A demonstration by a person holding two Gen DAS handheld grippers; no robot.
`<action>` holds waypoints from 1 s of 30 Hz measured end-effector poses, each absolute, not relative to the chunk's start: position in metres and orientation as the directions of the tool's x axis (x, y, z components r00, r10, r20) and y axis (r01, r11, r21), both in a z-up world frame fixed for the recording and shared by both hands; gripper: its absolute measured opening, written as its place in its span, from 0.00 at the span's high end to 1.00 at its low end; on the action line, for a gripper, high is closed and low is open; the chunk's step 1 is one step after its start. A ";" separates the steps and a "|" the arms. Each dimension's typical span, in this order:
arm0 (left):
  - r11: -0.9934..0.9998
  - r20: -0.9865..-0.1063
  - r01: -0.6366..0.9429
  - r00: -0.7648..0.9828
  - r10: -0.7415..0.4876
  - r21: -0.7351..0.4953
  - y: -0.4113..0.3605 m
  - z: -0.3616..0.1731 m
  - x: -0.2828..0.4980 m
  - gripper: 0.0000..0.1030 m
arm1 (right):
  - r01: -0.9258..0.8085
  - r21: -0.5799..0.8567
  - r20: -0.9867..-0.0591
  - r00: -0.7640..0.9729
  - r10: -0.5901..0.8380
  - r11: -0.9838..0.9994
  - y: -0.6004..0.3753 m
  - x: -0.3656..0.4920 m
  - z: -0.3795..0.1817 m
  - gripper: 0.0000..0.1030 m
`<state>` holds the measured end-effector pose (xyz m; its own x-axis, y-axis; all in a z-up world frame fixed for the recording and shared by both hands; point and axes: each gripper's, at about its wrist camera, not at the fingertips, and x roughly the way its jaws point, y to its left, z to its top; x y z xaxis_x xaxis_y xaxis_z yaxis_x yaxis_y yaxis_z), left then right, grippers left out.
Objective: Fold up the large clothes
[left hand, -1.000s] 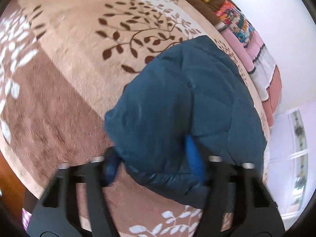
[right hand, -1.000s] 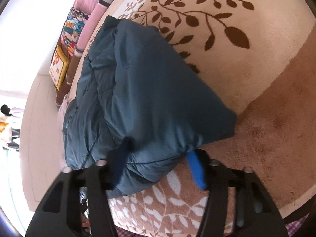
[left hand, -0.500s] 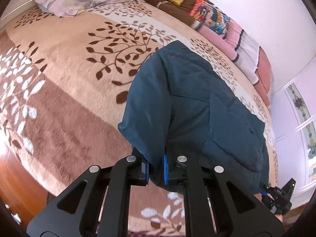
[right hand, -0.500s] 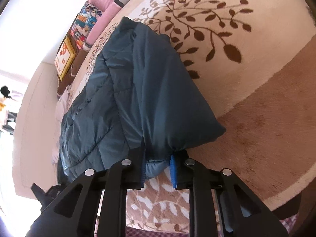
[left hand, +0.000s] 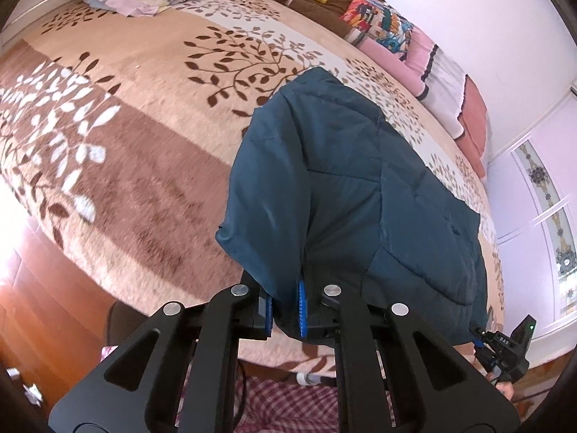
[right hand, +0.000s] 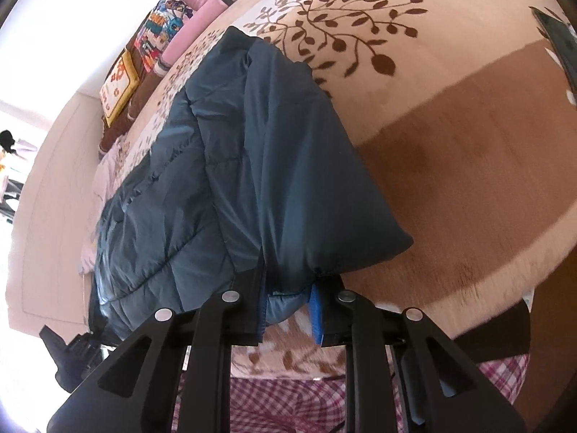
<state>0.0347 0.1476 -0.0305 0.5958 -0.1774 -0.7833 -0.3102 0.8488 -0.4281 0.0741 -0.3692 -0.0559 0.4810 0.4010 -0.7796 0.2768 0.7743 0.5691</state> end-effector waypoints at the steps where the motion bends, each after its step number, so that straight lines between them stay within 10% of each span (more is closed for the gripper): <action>1: 0.848 -0.784 -0.312 0.594 -0.178 -0.428 0.148 -0.031 0.033 0.90 | 0.276 0.566 -0.782 0.479 0.399 0.777 -0.368 0.072 -0.057 0.81; 18: 0.845 -0.799 -0.340 0.581 -0.157 -0.413 0.152 -0.038 0.020 0.85 | 0.252 0.475 -0.824 0.465 0.325 0.843 -0.350 0.055 -0.063 0.75; 23: 0.817 -0.790 -0.354 0.583 -0.189 -0.456 0.158 -0.041 0.014 0.39 | 0.249 0.453 -0.830 0.467 0.303 0.856 -0.352 0.043 -0.052 0.68; 30: 0.818 -0.769 -0.308 0.596 -0.231 -0.485 0.153 -0.043 0.012 0.25 | 0.084 0.284 -0.809 0.555 0.192 0.955 -0.330 0.025 0.011 0.68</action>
